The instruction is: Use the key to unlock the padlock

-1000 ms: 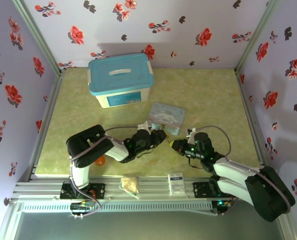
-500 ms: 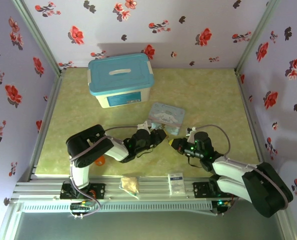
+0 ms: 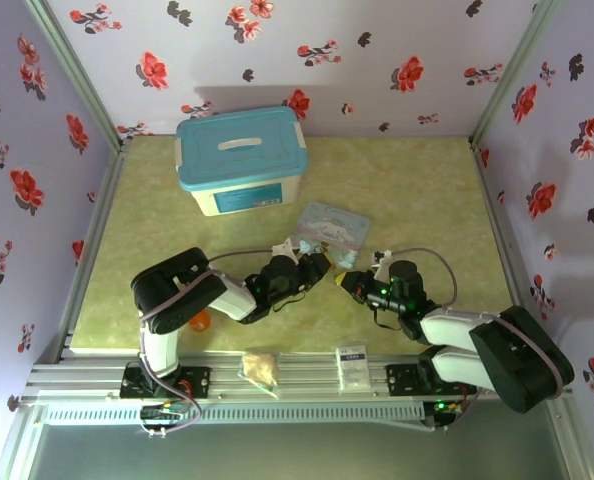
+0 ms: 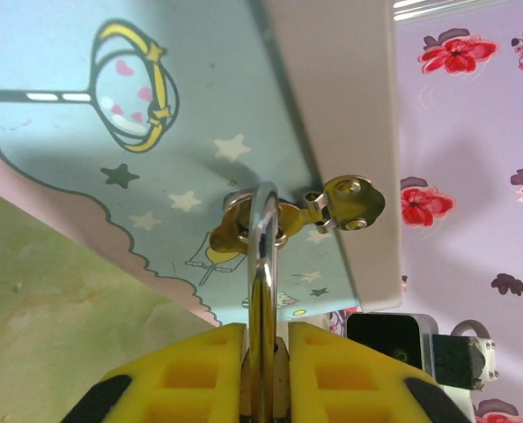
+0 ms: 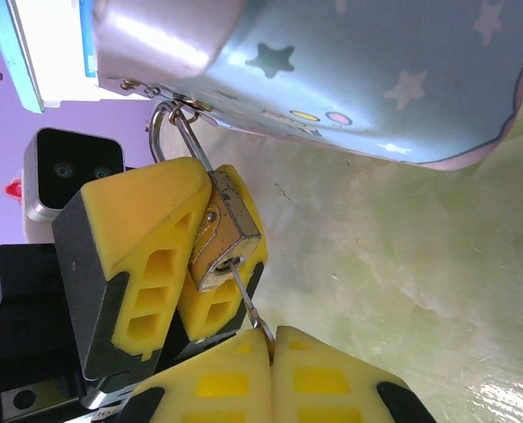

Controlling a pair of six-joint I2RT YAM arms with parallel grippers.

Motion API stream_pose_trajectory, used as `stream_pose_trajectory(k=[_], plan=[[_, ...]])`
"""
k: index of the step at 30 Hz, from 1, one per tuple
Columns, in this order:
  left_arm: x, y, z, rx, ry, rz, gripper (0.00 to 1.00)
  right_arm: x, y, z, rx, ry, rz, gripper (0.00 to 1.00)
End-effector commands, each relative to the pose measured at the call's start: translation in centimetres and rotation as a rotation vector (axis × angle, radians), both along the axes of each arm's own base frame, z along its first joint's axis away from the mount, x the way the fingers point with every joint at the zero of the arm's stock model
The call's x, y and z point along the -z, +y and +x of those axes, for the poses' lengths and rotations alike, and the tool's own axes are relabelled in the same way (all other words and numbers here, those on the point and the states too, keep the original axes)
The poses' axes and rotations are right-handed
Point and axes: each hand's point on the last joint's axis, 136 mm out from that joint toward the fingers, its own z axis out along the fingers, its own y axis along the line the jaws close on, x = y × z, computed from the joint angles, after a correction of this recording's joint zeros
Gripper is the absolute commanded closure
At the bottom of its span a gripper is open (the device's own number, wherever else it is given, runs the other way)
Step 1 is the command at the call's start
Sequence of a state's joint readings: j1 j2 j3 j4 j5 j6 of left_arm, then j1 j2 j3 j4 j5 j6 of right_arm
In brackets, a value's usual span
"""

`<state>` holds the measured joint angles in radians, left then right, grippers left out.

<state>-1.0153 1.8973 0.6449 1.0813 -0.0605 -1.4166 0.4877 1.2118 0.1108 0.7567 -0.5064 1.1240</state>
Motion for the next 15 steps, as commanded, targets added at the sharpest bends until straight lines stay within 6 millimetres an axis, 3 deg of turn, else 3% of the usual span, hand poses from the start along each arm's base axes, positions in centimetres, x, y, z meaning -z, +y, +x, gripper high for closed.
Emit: stream_pose_trajectory(k=[1,7,15], plan=[[-2.9,-1.5,-1.0,0.061,-0.044,-0.106,1.0,-2.0,0.2,1.0,0.013,-0.07,0.055,1.0],[-2.5,-1.5,-0.9,0.06,-0.052,-0.08,1.0,-2.0,0.0,1.0,0.021,-0.07,0.048,1.0],[-0.6,-1.8,-0.7,0.056,-0.017,-0.076,1.0,-1.3,-0.2,0.8,0.02,-0.056,0.028,1.0]])
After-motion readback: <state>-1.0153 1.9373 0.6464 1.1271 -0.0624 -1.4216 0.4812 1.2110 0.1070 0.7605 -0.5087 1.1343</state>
